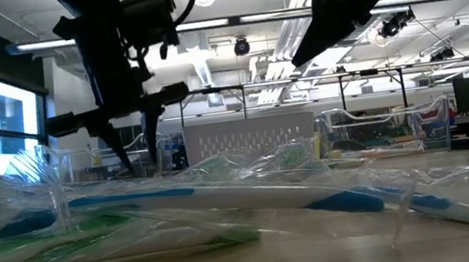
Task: Pick & Place Toothbrushes
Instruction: Put the orange toothbrush into the right transparent bin
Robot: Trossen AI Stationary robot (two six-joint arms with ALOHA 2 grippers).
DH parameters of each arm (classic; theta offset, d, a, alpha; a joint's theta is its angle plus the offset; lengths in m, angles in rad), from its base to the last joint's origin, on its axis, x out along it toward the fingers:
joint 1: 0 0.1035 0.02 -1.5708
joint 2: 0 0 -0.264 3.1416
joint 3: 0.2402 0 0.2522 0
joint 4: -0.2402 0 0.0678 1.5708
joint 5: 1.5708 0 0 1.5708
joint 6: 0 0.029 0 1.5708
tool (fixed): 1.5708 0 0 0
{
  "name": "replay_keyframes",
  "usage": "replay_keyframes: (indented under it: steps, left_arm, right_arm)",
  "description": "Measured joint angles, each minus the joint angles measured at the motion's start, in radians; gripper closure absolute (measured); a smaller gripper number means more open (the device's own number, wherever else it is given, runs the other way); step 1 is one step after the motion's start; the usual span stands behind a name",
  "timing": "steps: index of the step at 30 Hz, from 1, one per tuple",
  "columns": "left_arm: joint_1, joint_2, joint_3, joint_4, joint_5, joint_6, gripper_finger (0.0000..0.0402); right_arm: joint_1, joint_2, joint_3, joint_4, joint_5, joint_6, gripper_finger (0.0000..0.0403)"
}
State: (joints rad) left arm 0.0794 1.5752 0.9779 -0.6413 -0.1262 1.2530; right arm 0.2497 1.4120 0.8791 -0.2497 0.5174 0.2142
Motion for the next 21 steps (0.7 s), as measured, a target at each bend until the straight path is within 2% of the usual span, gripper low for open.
replay_keyframes:
  steps: [9,21]
  left_arm:
    - [-0.001,0.035,0.000,0.064,-0.006,0.052,0.0261]
    - [0.000,0.069,-0.005,0.049,-0.016,0.055,0.0261]
  right_arm:
    - [0.000,0.000,0.000,0.000,0.000,0.000,0.0401]
    - [0.000,0.000,0.000,0.007,0.000,0.002,0.0401]
